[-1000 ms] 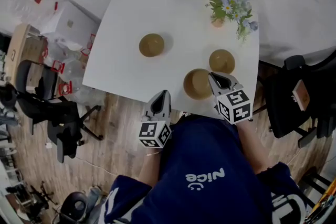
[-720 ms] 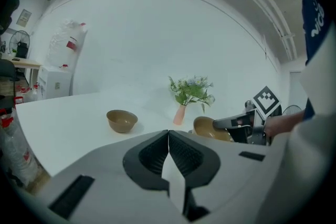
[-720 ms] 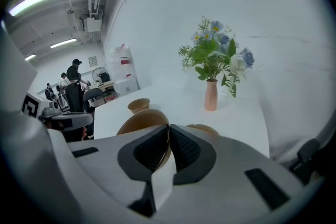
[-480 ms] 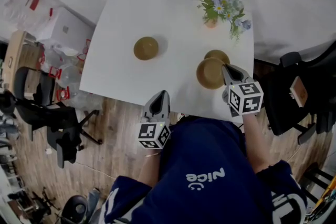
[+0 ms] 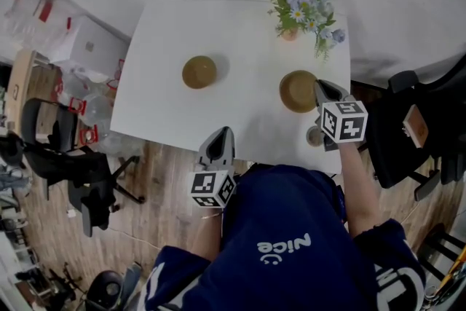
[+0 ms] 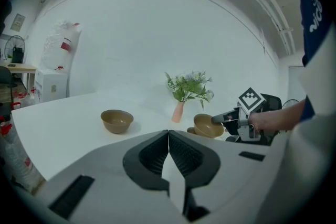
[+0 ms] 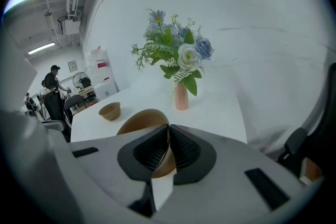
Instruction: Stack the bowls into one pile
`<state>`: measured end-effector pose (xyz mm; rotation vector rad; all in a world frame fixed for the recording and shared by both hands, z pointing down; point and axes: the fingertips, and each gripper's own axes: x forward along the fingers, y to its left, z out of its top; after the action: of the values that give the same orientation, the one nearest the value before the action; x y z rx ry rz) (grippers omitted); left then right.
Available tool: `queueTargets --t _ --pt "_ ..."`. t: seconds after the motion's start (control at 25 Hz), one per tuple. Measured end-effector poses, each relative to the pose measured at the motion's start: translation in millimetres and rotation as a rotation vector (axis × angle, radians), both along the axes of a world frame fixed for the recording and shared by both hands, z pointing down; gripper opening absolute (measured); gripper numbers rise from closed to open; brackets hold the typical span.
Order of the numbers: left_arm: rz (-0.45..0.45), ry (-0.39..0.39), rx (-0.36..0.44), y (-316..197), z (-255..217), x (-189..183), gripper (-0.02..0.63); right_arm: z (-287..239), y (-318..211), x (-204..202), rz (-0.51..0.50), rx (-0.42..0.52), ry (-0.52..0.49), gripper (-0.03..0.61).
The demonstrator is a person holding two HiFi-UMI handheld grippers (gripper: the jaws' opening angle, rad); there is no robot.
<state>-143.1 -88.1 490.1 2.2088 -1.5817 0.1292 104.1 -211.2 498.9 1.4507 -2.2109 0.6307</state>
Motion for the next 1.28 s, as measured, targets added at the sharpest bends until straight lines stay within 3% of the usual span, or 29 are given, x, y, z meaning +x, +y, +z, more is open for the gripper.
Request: queueTargets --t 0.6,1.28 --pt "0.008 -0.015 -0.044 -10 8 11 0.018 35 -21 2 -0.033 -0.11 -0.013 0.035" --pt "-0.011 -0.029 -0.073 -11 16 8 0.018 57 -23 3 -0.032 -0.13 0.056 0.037"
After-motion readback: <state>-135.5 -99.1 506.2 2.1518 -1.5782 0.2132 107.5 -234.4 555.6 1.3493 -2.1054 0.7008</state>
